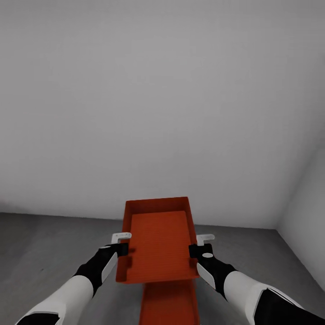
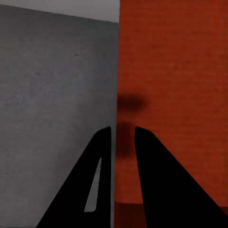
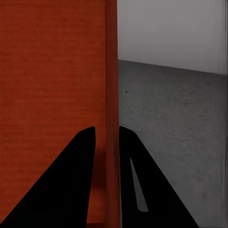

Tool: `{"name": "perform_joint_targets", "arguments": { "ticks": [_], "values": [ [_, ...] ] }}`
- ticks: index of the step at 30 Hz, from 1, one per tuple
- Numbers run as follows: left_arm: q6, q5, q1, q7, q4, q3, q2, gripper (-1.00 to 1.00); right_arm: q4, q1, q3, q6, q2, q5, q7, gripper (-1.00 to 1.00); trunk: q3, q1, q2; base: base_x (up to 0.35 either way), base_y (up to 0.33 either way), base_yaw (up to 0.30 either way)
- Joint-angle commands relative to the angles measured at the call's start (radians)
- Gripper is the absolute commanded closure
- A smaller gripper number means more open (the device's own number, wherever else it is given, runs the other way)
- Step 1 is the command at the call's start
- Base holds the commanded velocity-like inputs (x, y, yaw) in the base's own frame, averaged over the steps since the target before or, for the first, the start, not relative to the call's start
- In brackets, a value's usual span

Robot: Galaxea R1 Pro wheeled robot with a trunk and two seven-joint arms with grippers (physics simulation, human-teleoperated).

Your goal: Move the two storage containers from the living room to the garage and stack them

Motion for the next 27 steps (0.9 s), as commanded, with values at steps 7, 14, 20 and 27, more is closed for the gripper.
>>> {"name": "perform_joint_targets", "arguments": {
  "ticks": [7, 14, 20, 27],
  "values": [
    [0.008, -0.013, 0.000, 0.012, -0.004, 0.009, 0.009, 1.00, 0.004, -0.001, -0.024, -0.007, -0.007, -0.010, -0.010, 1.00, -0.002, 0.001, -0.002, 0.000, 0.000, -0.210],
    [0.008, -0.013, 0.000, 0.012, -0.004, 0.009, 0.009, 1.00, 0.004, -0.001, -0.024, -0.007, -0.007, -0.010, -0.010, 1.00, -0.002, 0.001, -0.002, 0.000, 0.000, -0.170],
    [0.008, -0.013, 0.000, 0.012, -0.004, 0.009, 0.009, 1.00, 0.004, -0.001, -0.023, -0.007, -0.007, -0.010, -0.010, 1.00, -0.002, 0.001, -0.002, 0.000, 0.000, -0.030],
    [0.008, -0.013, 0.000, 0.012, -0.004, 0.009, 0.009, 1.00, 0.004, -0.001, -0.023, -0.007, -0.007, -0.010, -0.010, 1.00, -0.002, 0.001, -0.002, 0.000, 0.000, -0.001]
  ]
}}
